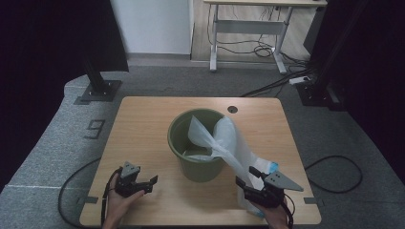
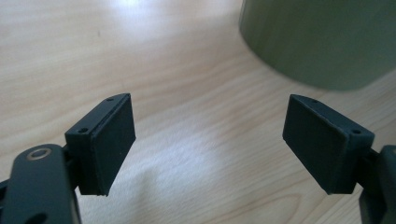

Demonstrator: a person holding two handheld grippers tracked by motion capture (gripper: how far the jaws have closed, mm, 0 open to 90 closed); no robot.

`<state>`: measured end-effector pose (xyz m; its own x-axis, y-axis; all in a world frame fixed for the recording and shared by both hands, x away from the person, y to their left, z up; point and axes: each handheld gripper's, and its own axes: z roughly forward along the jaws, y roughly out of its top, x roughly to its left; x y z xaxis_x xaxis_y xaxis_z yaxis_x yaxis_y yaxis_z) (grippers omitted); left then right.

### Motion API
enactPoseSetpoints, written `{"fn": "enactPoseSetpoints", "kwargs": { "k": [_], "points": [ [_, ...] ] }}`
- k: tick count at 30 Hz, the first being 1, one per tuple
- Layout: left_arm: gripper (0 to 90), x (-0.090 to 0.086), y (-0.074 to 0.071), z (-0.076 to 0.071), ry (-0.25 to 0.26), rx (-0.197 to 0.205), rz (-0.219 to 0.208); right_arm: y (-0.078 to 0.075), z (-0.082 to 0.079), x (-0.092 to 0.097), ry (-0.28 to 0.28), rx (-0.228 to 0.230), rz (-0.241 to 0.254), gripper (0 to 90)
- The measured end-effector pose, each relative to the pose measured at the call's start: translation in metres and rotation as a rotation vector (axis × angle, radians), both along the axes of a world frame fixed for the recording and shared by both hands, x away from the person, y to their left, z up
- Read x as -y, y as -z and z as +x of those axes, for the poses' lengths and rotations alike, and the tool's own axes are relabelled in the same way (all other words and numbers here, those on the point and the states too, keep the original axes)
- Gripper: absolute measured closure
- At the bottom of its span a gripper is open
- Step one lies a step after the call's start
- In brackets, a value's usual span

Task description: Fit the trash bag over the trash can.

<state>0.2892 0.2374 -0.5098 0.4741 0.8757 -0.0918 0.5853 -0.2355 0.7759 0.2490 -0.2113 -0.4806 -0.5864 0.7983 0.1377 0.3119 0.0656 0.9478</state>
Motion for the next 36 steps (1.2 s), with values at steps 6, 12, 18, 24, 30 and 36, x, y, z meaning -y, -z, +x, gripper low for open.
{"fn": "enactPoseSetpoints", "kwargs": {
  "k": [6,12,18,24,30,36],
  "points": [
    [17.0,0.009,-0.019,-0.007,0.041,0.054,-0.024,0.023,0.008,-0.004,0.018,-0.042,-0.087,63.5],
    [20.5,0.013,-0.040,-0.013,0.080,0.100,-0.071,0.015,0.013,0.014,0.026,-0.009,-0.039,88.8],
    [23.1,0.025,-0.075,-0.020,0.132,0.194,-0.110,-0.018,0.012,0.017,0.000,0.075,-0.041,88.8],
    [24.7,0.044,-0.098,-0.021,0.189,0.249,-0.116,-0.056,0.016,0.018,-0.021,0.154,-0.051,88.9],
    [24.8,0.058,-0.110,-0.019,0.227,0.268,-0.099,-0.075,0.021,0.015,-0.053,0.175,-0.047,88.9],
    [24.9,0.072,-0.122,-0.015,0.267,0.275,-0.084,-0.084,0.022,0.008,-0.074,0.178,-0.057,88.8]
  ]
}}
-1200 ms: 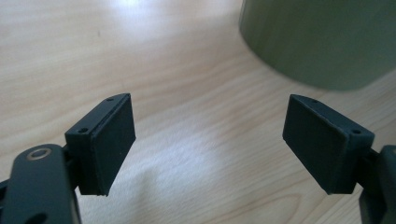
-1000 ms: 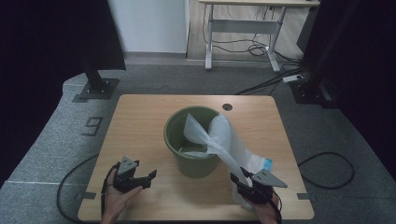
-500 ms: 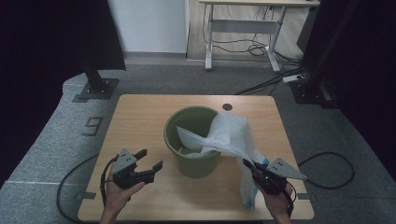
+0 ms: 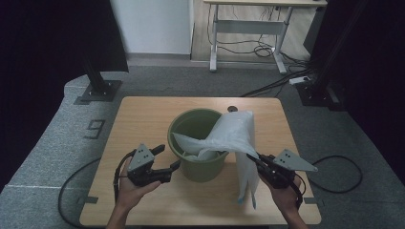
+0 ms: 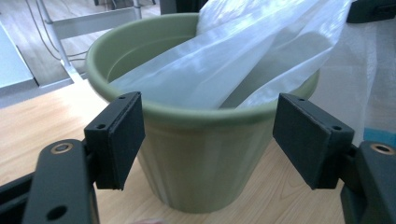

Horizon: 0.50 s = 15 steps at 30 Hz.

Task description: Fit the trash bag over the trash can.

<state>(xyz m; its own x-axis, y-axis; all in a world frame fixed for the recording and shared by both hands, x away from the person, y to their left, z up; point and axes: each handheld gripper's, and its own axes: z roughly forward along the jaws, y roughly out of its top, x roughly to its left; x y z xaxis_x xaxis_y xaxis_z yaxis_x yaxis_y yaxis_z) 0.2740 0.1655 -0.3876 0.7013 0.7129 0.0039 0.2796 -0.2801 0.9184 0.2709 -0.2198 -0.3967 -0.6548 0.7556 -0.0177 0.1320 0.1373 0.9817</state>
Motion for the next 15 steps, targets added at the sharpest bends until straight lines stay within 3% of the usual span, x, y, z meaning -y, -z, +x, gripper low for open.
{"fn": "enactPoseSetpoints", "kwargs": {
  "k": [9,15],
  "points": [
    [24.0,0.020,-0.010,0.004,0.057,0.029,0.033,-0.001,0.003,-0.005,-0.004,0.004,-0.017,88.8],
    [23.1,0.032,-0.017,0.009,0.113,0.032,0.019,-0.005,0.003,-0.009,-0.013,0.009,-0.016,88.8]
  ]
}}
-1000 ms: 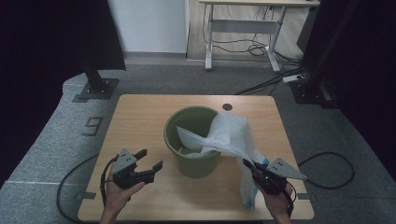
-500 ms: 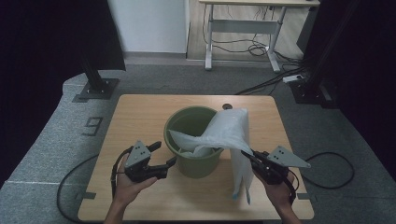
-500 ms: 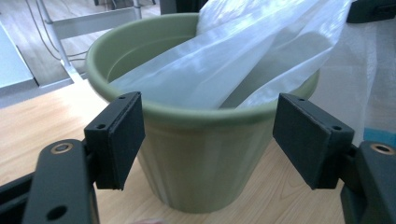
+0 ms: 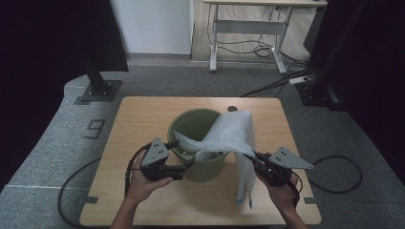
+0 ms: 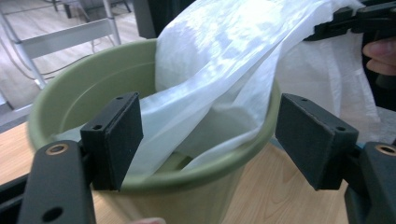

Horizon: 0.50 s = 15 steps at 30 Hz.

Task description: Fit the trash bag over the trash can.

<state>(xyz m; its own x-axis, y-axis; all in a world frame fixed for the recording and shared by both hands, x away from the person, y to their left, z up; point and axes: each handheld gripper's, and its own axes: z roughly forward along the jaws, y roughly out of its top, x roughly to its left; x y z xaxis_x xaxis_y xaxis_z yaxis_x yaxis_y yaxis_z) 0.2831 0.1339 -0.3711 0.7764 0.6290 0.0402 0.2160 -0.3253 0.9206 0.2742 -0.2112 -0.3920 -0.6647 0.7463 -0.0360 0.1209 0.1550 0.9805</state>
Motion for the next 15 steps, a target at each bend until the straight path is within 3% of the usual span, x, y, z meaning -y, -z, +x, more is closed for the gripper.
{"fn": "enactPoseSetpoints", "kwargs": {
  "k": [9,15],
  "points": [
    [24.5,0.022,0.001,0.006,0.023,0.006,0.029,-0.004,0.000,-0.008,-0.024,0.003,0.017,88.8],
    [39.8,0.031,0.001,0.011,-0.034,0.010,0.019,-0.003,0.001,-0.011,-0.039,0.001,0.033,88.6]
  ]
}}
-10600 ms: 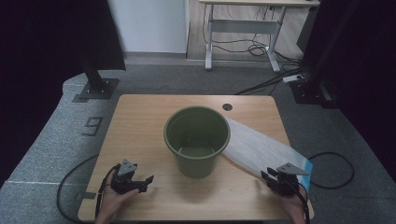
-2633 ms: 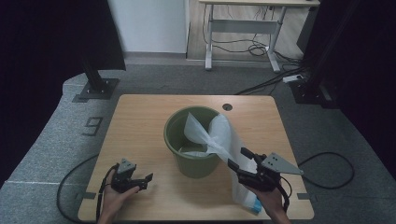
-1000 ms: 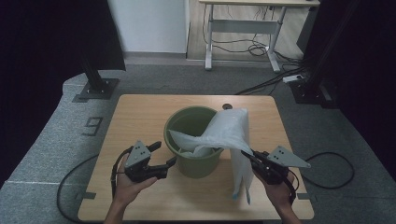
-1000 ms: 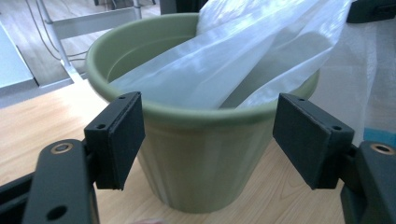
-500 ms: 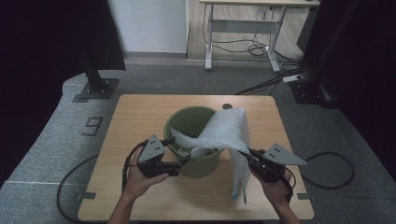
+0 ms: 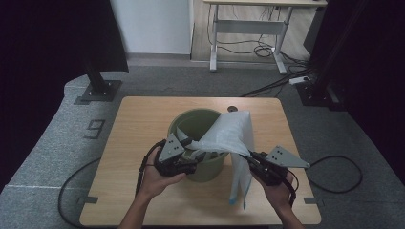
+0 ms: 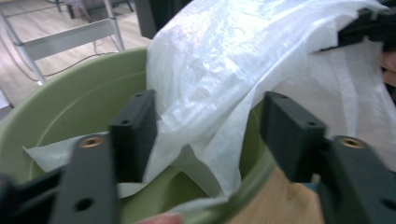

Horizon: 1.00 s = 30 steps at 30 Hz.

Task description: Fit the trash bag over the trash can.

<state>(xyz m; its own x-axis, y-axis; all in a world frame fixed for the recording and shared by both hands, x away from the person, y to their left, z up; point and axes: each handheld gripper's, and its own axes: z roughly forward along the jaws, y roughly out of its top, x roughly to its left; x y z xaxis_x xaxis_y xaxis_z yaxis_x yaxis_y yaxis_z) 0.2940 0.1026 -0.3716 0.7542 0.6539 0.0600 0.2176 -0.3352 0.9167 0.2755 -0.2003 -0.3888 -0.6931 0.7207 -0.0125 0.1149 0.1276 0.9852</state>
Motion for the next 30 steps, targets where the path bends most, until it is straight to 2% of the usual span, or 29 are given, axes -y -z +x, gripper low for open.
{"fn": "enactPoseSetpoints", "kwargs": {
  "k": [6,9,11,13,14,16,18,22,23,25,30],
  "points": [
    [60.3,0.005,0.000,0.006,-0.049,-0.038,-0.012,0.003,0.002,-0.001,-0.005,-0.006,0.007,86.7],
    [68.8,0.006,-0.001,0.009,-0.056,-0.050,-0.018,0.003,0.002,-0.002,-0.005,-0.008,0.011,84.1],
    [74.1,0.007,-0.001,0.011,-0.040,-0.051,-0.036,0.003,0.003,-0.002,-0.007,-0.013,0.025,79.7],
    [81.0,0.005,0.000,0.015,-0.009,-0.060,-0.058,0.004,0.002,-0.001,-0.006,-0.025,0.047,71.7],
    [84.5,0.005,0.000,0.016,-0.002,-0.063,-0.068,0.005,0.000,-0.001,0.005,-0.028,0.066,64.6],
    [87.3,0.003,0.000,0.018,-0.004,-0.064,-0.088,0.010,-0.006,0.000,0.008,-0.019,0.087,57.0],
    [88.5,0.001,-0.001,0.021,-0.019,-0.073,-0.096,0.017,-0.014,0.001,0.034,0.001,0.095,49.1],
    [89.2,-0.003,0.002,0.024,-0.061,-0.087,-0.108,0.032,-0.027,0.003,0.063,-0.031,0.162,36.3],
    [89.2,-0.003,0.003,0.025,-0.072,-0.091,-0.106,0.035,-0.030,0.002,0.071,-0.036,0.165,34.4],
    [89.3,-0.005,0.006,0.026,-0.087,-0.104,-0.115,0.042,-0.036,-0.001,0.087,-0.030,0.158,32.6],
    [88.9,-0.008,0.007,0.027,-0.092,-0.117,-0.135,0.062,-0.045,-0.016,0.127,-0.031,0.100,28.1]
  ]
}}
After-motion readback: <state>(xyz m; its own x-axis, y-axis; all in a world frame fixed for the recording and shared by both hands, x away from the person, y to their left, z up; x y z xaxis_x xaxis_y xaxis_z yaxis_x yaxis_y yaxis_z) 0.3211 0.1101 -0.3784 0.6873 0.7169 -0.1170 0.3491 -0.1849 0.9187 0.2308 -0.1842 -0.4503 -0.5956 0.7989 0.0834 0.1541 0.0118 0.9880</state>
